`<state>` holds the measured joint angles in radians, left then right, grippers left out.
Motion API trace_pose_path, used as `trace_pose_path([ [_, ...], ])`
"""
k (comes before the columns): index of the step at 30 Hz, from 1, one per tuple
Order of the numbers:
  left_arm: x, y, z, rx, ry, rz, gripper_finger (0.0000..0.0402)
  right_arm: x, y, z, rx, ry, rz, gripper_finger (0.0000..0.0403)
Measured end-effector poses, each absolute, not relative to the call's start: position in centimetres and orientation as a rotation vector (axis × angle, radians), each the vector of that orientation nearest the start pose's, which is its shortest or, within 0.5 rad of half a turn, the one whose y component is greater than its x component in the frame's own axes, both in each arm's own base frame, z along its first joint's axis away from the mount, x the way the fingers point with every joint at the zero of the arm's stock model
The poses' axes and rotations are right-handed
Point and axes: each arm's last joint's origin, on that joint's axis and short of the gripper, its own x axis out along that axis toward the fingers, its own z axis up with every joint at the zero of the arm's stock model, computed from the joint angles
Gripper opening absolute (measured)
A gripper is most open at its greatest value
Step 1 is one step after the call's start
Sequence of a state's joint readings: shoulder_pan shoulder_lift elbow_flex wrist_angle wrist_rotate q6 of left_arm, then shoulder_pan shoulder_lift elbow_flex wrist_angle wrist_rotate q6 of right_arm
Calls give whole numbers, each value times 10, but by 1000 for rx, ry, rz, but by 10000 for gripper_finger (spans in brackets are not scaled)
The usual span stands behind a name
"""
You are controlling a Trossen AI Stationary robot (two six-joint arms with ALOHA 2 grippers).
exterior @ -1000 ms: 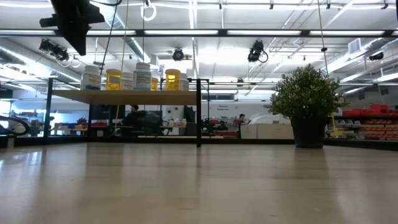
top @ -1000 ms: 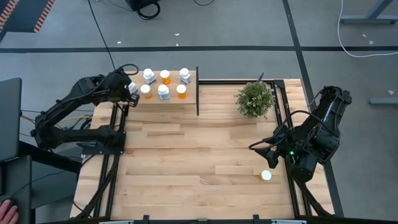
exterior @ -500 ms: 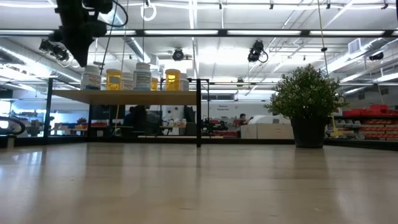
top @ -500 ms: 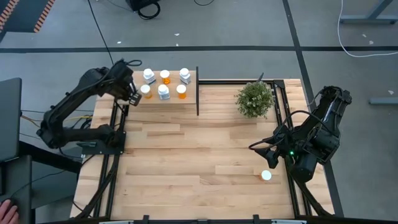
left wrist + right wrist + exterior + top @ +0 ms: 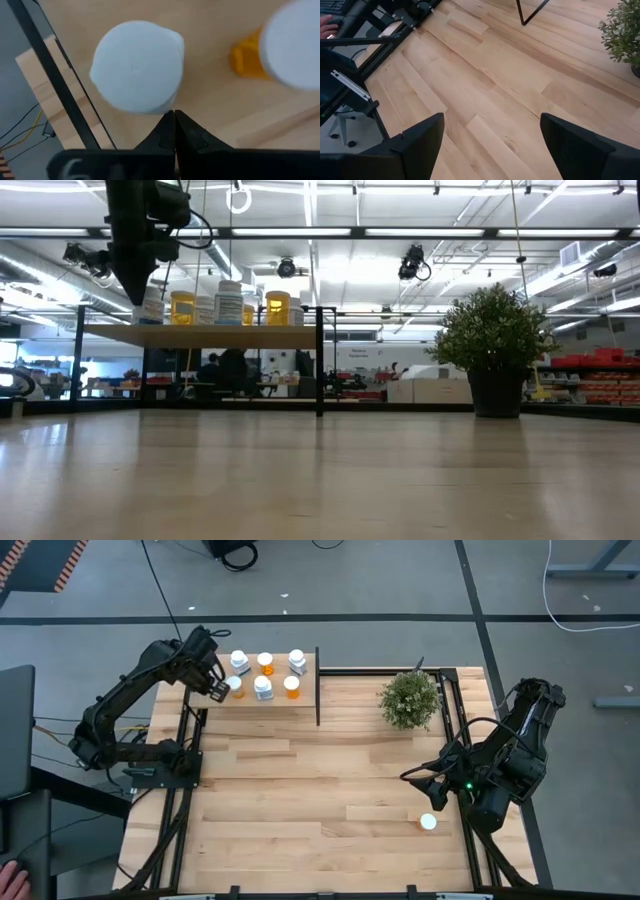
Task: Pick and place medicine bottles onto shelf by color
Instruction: Adjust the supplement bottle on the shelf
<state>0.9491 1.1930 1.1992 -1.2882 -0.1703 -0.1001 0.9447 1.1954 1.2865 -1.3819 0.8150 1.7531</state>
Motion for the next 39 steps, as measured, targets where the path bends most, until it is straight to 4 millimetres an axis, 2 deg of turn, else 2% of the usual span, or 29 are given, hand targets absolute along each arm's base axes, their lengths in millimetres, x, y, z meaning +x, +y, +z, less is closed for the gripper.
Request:
trace_pose_path([
  [8, 111, 167, 320, -614, 1115, 1071, 0, 125, 137, 347, 649, 601, -553, 337],
  [20, 115, 173, 316, -628, 1101, 1154, 0, 125, 137, 347, 661, 599, -558, 337],
  [39, 116, 173, 317, -605, 1100, 1152, 2, 126, 138, 347, 669, 596, -555, 337],
])
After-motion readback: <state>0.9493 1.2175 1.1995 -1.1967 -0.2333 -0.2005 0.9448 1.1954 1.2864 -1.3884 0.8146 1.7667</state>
